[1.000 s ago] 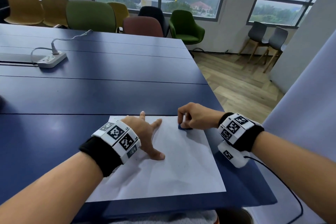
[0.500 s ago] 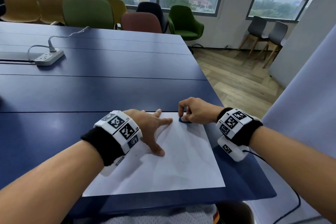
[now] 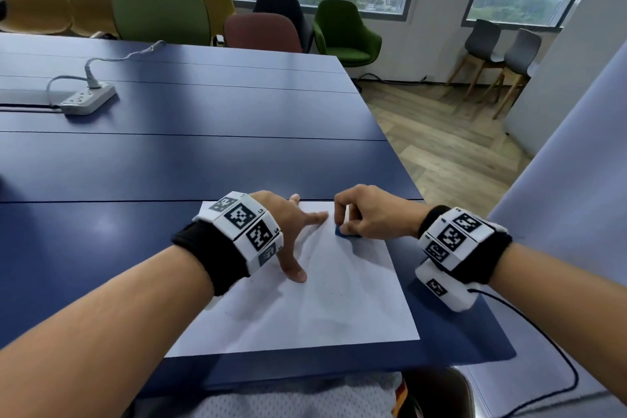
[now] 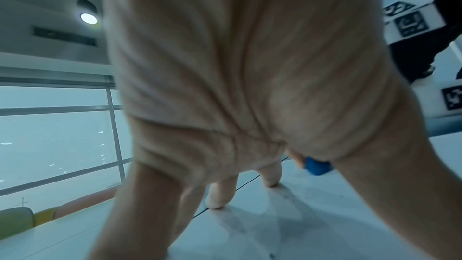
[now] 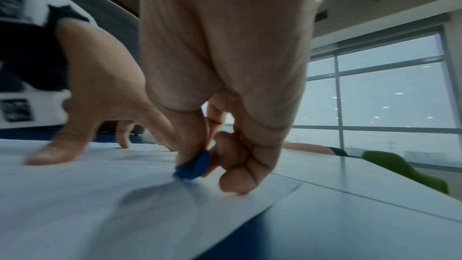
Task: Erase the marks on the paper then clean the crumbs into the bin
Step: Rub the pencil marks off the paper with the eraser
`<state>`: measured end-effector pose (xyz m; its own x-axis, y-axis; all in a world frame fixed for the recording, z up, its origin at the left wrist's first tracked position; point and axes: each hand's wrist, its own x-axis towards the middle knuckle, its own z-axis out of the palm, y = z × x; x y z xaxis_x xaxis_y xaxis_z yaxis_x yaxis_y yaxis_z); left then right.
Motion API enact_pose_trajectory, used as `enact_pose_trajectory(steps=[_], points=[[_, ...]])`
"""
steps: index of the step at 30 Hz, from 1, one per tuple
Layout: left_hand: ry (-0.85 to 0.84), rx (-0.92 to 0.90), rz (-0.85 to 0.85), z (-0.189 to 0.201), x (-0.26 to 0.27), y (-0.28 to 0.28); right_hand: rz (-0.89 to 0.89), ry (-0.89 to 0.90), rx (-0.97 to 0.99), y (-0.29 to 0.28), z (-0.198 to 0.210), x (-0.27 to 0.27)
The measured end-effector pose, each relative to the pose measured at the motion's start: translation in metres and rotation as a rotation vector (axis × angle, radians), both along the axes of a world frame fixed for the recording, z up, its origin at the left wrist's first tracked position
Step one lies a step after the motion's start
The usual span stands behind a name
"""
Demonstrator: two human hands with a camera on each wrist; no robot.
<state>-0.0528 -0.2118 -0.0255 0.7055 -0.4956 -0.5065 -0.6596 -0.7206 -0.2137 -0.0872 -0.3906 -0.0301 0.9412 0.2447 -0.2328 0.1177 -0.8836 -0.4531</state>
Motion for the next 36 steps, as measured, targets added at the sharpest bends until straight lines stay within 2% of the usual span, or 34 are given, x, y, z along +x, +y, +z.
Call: enact_pose_trajectory(steps=[4,8,13,17,19,22,26,28,31,33,36], points=[[-0.007,0.001,-0.004,0.0,-0.001,-0.002,0.172,0.131,-0.103,0.007,0.006,-0.014],[-0.019,0.008,-0.01,-0.002,0.0,-0.001,0.022,-0.023,-0.032,0.009,0.002,-0.006],[-0.013,0.016,-0.007,-0.001,-0.002,-0.003,0.204,0.2,-0.067,0.009,0.006,-0.027],[-0.025,0.023,-0.008,-0.002,-0.001,-0.004,0.075,0.016,-0.02,0.01,0.0,-0.02],[-0.026,0.034,-0.007,-0.001,-0.001,-0.004,0.091,0.059,0.014,0.009,-0.002,-0.03],[-0.019,0.026,-0.008,-0.001,-0.001,-0.004,0.215,0.2,-0.039,0.009,0.001,-0.046],[-0.014,0.027,0.0,-0.003,0.0,-0.004,0.08,0.029,-0.029,0.01,-0.001,-0.033],[-0.017,0.035,-0.004,-0.002,0.0,-0.004,0.082,0.046,0.004,0.009,-0.003,-0.04],[-0.016,0.036,-0.011,-0.003,0.0,-0.003,0.215,0.202,-0.01,0.009,0.0,-0.057],[-0.018,0.034,-0.012,-0.004,-0.001,-0.004,0.206,0.161,-0.038,0.01,0.0,-0.051],[-0.013,0.046,0.0,-0.003,-0.001,-0.004,0.092,0.04,-0.003,0.009,-0.004,-0.042]])
